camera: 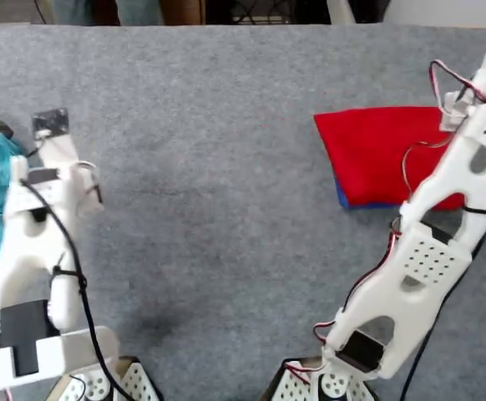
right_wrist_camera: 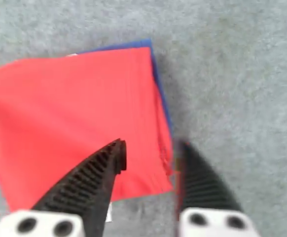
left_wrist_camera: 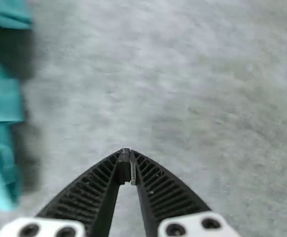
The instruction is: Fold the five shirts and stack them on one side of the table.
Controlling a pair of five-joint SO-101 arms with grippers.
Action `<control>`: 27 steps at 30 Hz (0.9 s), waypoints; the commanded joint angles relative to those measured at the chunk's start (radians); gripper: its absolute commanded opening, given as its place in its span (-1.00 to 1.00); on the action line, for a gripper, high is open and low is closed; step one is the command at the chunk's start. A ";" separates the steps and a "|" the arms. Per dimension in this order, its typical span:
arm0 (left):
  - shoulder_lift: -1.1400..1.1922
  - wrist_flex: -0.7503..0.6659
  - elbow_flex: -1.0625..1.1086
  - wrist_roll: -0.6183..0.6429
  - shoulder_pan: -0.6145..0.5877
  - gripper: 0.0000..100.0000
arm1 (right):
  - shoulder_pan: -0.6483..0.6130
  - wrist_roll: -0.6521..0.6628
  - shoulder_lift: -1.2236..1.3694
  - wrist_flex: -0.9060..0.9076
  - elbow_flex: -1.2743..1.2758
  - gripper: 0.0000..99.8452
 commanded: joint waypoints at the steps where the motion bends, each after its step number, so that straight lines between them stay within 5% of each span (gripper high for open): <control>1: -0.051 0.158 -0.193 -0.063 -0.137 -0.94 | -0.025 -0.109 -0.013 0.009 -0.004 -0.91; 9: -0.038 0.322 -0.489 -0.272 -0.507 -0.93 | -0.061 -0.124 -0.041 0.014 0.133 -0.96; 15: -0.009 0.118 -0.440 -0.281 -0.671 -0.52 | -0.140 -0.124 -0.128 0.012 0.271 -0.96; 20: 0.123 -0.021 -0.507 -0.256 -0.789 -0.51 | -0.221 -0.127 -0.176 0.012 0.340 -0.96; 27: 0.506 -0.023 -0.704 -0.258 -0.865 -0.52 | -0.293 -0.167 -0.186 0.011 0.383 -0.96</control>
